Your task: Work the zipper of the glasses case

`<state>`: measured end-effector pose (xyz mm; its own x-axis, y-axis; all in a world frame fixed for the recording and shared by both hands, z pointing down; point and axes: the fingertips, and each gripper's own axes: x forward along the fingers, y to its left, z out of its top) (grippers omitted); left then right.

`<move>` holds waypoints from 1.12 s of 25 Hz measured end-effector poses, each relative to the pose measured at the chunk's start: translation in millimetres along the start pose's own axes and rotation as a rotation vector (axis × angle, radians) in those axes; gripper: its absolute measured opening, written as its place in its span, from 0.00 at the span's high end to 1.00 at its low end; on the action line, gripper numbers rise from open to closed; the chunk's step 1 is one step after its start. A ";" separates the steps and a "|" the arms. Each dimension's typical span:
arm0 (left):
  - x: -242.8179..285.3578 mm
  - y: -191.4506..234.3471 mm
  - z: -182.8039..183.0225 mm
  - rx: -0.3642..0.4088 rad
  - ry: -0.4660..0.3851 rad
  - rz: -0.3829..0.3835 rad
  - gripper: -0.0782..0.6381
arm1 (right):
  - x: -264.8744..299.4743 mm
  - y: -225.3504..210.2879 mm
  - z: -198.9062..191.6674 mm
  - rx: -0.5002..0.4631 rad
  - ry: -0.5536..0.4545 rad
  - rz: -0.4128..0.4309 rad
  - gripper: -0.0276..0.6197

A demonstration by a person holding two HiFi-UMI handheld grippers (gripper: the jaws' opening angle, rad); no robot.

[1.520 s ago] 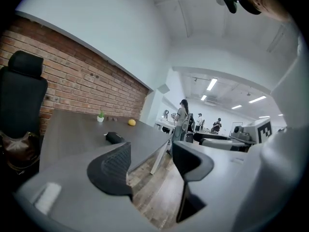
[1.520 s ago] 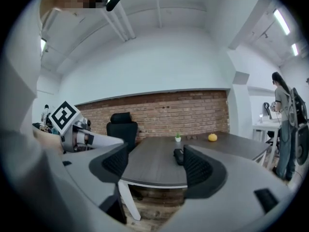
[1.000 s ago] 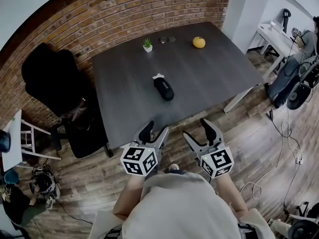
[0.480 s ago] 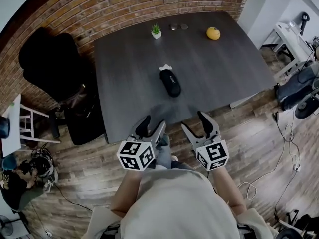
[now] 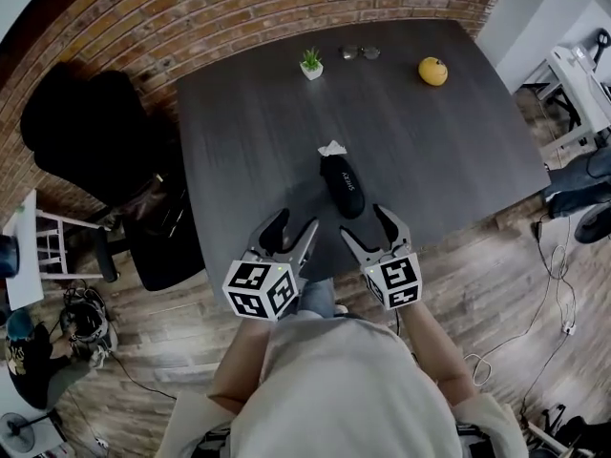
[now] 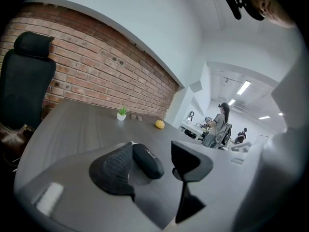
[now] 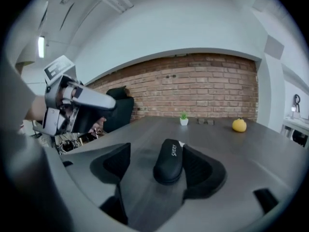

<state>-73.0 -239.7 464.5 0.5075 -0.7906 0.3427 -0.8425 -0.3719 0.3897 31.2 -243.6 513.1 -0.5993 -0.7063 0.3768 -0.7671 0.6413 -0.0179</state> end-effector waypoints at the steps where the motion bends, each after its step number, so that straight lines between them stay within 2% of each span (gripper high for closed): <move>1: 6.0 7.6 2.7 -0.007 0.007 0.004 0.53 | 12.2 -3.1 -3.8 0.000 0.017 0.000 0.45; 8: 44.7 41.6 18.6 -0.041 0.048 -0.007 0.53 | 75.2 -27.7 -35.2 0.023 0.160 -0.030 0.41; 16: 73.7 66.7 21.1 -0.091 0.079 -0.018 0.53 | 116.1 -37.7 -61.0 0.036 0.265 -0.050 0.38; 20: 79.7 69.9 21.1 -0.117 0.081 -0.022 0.53 | 119.8 -37.1 -66.7 0.062 0.280 -0.044 0.38; 28: 74.8 65.2 17.3 -0.090 0.087 -0.013 0.54 | 115.9 -40.1 -68.4 0.089 0.301 -0.029 0.41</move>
<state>-93.0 -331.4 500.8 0.5350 -0.7397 0.4082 -0.8182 -0.3332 0.4686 8.1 -330.6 620.8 -0.4928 -0.5949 0.6350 -0.8077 0.5843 -0.0795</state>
